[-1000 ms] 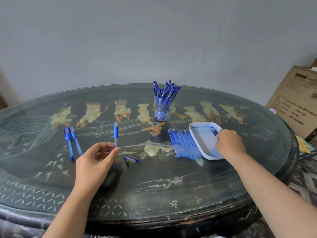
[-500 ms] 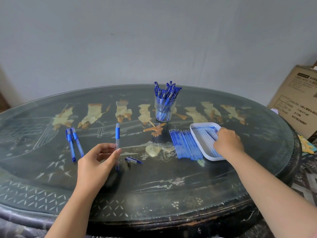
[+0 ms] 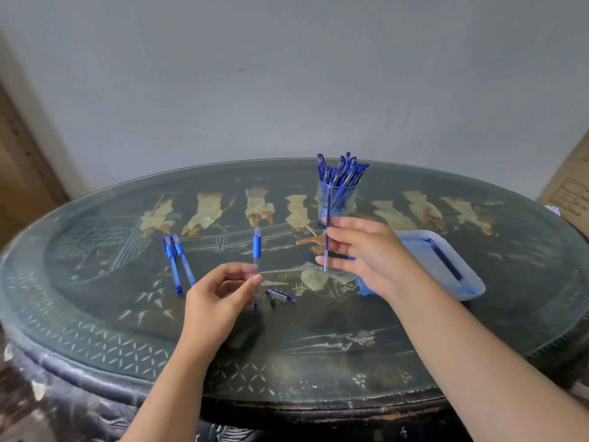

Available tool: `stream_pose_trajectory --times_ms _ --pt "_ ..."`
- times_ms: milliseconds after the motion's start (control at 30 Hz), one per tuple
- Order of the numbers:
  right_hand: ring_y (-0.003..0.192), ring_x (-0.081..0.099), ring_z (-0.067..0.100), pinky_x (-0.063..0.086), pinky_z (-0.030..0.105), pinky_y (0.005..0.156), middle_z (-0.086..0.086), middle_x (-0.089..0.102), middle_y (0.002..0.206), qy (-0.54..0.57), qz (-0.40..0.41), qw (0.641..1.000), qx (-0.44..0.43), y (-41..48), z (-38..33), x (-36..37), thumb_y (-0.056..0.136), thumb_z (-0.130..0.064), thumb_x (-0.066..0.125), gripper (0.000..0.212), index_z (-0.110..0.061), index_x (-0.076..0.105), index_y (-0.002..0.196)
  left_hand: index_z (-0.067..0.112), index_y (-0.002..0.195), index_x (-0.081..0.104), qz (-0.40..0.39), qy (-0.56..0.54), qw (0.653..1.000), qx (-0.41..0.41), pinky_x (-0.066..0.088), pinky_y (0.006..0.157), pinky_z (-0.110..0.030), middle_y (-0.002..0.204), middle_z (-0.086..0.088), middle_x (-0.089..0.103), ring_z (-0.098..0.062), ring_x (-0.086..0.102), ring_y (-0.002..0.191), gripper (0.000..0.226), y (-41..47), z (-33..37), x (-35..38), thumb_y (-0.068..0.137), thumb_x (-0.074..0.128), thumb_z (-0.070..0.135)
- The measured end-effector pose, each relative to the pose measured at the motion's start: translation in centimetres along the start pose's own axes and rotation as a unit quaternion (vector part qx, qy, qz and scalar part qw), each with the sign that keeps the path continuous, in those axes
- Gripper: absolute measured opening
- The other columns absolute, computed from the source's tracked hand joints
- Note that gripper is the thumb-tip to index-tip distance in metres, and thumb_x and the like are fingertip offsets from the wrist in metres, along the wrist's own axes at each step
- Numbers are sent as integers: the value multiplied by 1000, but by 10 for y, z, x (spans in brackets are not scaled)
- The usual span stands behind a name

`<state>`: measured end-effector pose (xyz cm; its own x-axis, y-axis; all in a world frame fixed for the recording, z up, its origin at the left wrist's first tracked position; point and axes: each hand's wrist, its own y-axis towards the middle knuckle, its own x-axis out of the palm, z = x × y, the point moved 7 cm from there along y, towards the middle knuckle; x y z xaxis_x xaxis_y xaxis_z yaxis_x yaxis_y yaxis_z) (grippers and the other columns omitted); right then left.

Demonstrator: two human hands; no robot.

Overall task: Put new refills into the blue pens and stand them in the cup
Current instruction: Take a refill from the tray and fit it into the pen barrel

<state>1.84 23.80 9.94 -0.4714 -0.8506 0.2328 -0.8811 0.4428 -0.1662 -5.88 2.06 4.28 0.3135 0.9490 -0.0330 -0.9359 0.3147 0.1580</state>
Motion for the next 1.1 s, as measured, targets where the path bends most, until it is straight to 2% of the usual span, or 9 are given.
stream_pose_trajectory --times_ms 200,367,567,700,933,1100 --pt "84 58 21 60 49 71 7 59 86 70 -21 997 -18 10 -6 57 96 2 55 15 -10 63 100 24 84 76 -3 -9 1000 -1 60 75 -39 83 -3 73 -29 71 77 11 -1 -1 -1 76 78 17" --pt "82 58 17 59 54 76 5 59 90 61 -15 997 -34 17 -11 75 98 0 54 16 -14 61 100 29 83 76 -11 0 1000 1 60 77 -42 83 -1 73 -26 70 76 14 0 -2 -1 78 78 16" --pt "83 57 18 59 56 75 5 58 89 59 -5 998 -34 18 -11 76 98 0 54 15 -13 61 103 27 84 76 -8 11 1000 0 59 80 -49 82 0 73 -29 70 77 13 2 -4 -2 79 78 16" --pt "80 57 17 61 50 70 5 57 87 79 3 996 -35 18 -12 76 98 0 53 15 -11 60 104 24 86 76 -11 19 1000 3 58 81 -49 82 1 73 -28 70 76 12 2 -3 -2 79 79 15" --pt "83 59 16 61 49 72 7 57 96 36 16 999 -33 17 -11 74 99 -1 53 15 -13 59 106 21 87 76 -12 25 1000 4 57 83 -50 83 1 74 -30 70 80 11 2 -2 -1 80 78 14" --pt "76 57 11 62 44 70 4 55 96 -76 25 991 -109 14 -22 75 100 -3 49 15 -14 53 110 20 89 76 -15 26 1000 8 58 81 -50 82 -1 74 -30 70 78 12 2 -2 -1 80 77 13"
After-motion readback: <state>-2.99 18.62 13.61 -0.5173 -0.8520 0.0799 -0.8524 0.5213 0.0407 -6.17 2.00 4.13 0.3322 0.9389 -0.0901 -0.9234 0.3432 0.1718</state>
